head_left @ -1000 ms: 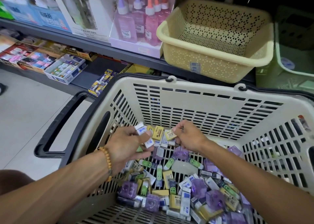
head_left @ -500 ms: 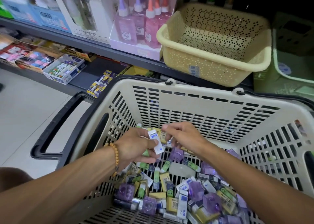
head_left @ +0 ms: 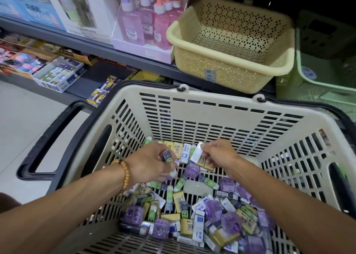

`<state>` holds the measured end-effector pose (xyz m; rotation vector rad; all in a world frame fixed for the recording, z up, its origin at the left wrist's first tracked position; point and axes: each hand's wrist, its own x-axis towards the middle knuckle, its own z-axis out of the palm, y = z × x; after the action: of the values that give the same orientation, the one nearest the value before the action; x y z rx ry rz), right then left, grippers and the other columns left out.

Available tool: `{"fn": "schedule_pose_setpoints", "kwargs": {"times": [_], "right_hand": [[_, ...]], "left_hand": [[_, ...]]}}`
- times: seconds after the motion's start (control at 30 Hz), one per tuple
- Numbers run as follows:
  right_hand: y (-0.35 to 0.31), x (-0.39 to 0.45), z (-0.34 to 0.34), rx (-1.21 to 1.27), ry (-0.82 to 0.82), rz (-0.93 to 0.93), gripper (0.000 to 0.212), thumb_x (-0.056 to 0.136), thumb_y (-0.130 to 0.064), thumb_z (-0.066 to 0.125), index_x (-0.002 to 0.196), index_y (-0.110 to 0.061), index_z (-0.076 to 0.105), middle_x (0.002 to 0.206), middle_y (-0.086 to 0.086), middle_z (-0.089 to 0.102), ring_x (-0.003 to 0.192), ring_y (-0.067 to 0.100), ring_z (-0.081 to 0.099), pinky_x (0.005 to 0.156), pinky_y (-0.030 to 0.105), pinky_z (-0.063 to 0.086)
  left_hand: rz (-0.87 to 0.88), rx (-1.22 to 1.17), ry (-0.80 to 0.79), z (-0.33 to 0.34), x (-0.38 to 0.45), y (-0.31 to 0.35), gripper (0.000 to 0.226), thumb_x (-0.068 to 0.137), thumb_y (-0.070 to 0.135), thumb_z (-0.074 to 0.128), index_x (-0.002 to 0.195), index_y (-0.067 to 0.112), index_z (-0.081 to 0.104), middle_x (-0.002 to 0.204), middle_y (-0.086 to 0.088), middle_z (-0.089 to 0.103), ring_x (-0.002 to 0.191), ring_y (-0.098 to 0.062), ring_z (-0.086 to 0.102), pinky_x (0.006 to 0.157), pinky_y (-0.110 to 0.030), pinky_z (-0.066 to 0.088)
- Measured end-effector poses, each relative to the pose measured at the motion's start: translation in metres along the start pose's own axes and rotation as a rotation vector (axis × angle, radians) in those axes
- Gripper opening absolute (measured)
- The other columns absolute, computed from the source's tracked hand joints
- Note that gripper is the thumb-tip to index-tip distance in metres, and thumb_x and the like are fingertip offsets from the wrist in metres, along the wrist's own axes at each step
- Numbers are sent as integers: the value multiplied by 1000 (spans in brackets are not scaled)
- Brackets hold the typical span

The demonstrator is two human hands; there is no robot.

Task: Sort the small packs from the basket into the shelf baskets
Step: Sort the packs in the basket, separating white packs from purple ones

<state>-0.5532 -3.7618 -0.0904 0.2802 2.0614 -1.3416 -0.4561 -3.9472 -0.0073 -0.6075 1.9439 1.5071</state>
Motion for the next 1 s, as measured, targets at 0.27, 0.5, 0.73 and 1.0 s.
{"fn": "schedule_pose_setpoints", "kwargs": {"times": [0.27, 0.5, 0.73, 1.0], "right_hand": [[-9, 0, 17, 21, -62, -4, 13, 98, -5, 53, 104, -5, 65, 94, 15, 72, 65, 16, 68, 60, 27, 56], [-24, -41, 14, -28, -465, -82, 21, 97, -28, 59, 97, -10, 70, 88, 10, 73, 71, 15, 68, 64, 23, 56], [-17, -71, -24, -456, -329, -111, 31, 105, -28, 38, 108, -3, 56, 76, 5, 69, 61, 13, 67, 56, 23, 52], [-11, -69, -48, -471, -239, -193, 29, 105, -25, 40, 100, -2, 56, 77, 8, 69, 58, 13, 65, 53, 24, 51]], "left_hand": [[77, 0, 218, -2, 6, -2, 17, 80, 1, 73, 93, 6, 65, 97, -11, 70, 77, -23, 73, 56, -22, 57], [169, -46, 233, 7, 9, -7, 20, 77, 3, 77, 91, 6, 64, 87, -14, 70, 60, -13, 66, 52, -19, 52], [226, 558, -138, 33, 18, -31, 60, 77, 33, 78, 128, 24, 47, 118, 5, 58, 108, -16, 60, 90, -28, 50], [425, 1277, -439, 81, 42, -66, 109, 79, 63, 64, 153, 27, -6, 160, -2, 13, 144, -22, 15, 118, -37, 18]]}}
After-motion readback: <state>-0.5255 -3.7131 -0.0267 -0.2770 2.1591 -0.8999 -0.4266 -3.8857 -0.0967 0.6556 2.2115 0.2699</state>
